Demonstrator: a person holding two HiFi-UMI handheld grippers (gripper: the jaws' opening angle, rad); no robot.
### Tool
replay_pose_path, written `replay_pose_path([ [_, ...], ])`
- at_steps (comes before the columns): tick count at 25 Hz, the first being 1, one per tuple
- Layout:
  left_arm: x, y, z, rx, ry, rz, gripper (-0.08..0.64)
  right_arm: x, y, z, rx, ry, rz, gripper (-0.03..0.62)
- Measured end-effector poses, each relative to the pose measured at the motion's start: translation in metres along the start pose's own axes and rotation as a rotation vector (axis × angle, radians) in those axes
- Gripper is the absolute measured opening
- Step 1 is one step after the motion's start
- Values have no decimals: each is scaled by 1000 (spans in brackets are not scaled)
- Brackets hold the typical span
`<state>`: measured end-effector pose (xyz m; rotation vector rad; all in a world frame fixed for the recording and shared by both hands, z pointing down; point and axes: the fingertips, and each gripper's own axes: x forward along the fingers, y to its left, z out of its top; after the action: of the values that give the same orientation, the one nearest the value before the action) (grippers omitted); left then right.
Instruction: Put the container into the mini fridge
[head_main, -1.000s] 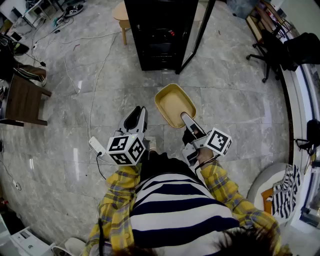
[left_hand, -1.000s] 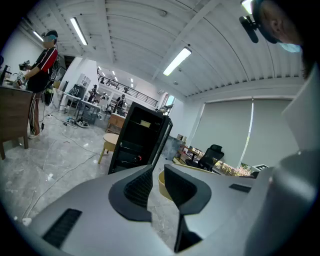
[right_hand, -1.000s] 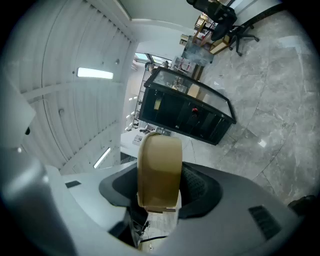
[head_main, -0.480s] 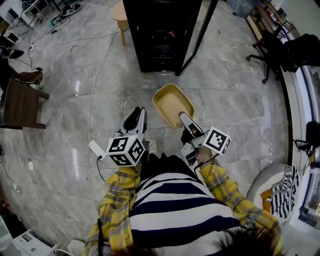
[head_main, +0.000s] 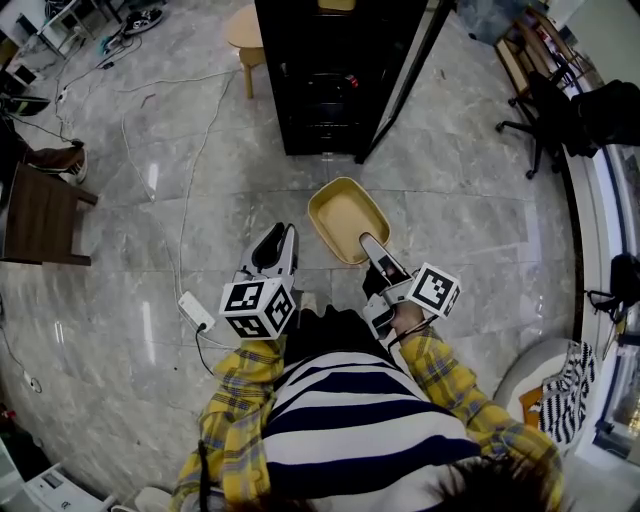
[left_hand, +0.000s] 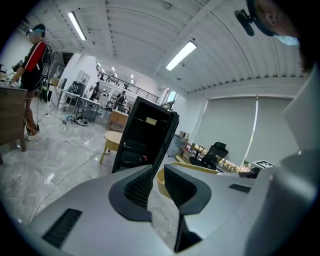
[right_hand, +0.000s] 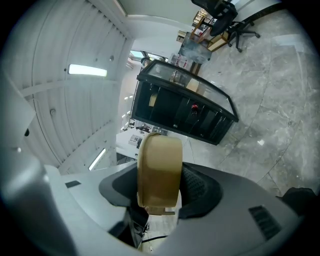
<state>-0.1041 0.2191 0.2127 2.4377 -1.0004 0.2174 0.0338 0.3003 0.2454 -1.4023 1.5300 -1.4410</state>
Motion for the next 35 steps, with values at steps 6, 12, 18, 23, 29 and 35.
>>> replay_pose_path([
  [6,11,18,10,37,10,-9,83,27,1,-2,12,-4,-9,229],
  [12,19,42,19,46,20,-26,83,55,6,-2,3,-23,-4,229],
  [18,32,56,24,40,18,-32,83,73,5,3,14,-31,-8,229],
  [23,43,65,26,23,16,-16,83,83,-4,17,3,-17,-35,229],
  [29,68,69,26,20,2,14,83,108,-20,45,-5,22,-20,229],
  [35,112,74,25,-5,-24,72,83,145,-38,79,-4,126,-1,229],
])
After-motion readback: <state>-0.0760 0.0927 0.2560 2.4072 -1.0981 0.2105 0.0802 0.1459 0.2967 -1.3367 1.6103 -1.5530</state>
